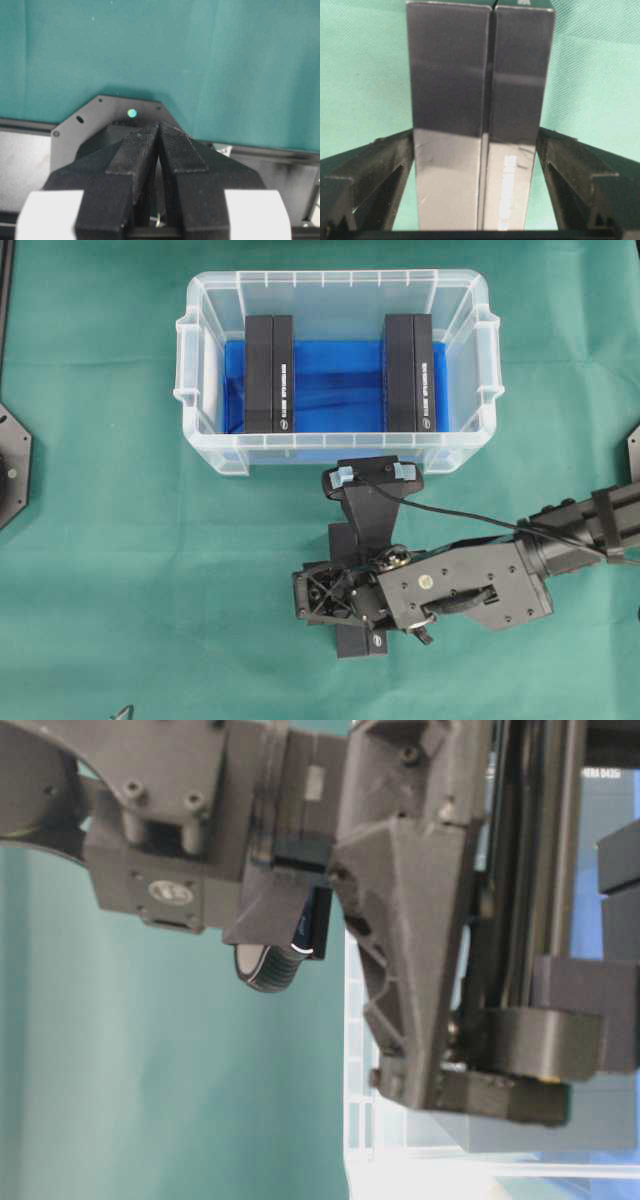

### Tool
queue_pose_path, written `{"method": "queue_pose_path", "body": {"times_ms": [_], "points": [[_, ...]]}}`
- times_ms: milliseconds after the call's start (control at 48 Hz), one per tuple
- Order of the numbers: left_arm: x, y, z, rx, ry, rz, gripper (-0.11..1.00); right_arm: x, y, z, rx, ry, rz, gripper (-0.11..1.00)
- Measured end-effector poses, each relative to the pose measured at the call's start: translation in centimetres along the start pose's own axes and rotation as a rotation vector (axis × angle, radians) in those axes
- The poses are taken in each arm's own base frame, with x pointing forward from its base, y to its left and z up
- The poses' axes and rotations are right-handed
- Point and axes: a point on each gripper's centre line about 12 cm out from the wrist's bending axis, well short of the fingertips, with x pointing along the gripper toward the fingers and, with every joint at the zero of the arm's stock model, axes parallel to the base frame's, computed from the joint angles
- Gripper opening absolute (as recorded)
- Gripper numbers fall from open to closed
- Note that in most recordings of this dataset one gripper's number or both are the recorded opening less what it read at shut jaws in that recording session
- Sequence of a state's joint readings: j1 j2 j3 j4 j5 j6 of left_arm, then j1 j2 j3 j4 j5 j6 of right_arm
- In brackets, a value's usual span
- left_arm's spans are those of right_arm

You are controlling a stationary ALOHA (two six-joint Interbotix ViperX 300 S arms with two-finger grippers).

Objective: Take the box out of the case with the right arm.
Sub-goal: 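Carry the held box toward the front of the table, then lower the box onto the table and open the right gripper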

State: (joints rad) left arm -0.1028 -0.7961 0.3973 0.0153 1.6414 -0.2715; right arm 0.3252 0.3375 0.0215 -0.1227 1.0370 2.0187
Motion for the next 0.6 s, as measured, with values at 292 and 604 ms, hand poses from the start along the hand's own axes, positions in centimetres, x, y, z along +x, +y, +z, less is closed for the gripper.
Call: {"method": "queue_pose_path", "body": {"times_ms": [292, 604], "points": [[0.0, 0.0, 0.0, 0.000, 0.000, 0.000, 0.00, -1.3, -0.2, 0.3, -0.004, -0.020, -0.025, 0.91], [0.0, 0.0, 0.0, 0.000, -0.002, 0.000, 0.00, -9.2, 0.8, 2.2, -0.016, -0.099, 0.034, 0.91]]}}
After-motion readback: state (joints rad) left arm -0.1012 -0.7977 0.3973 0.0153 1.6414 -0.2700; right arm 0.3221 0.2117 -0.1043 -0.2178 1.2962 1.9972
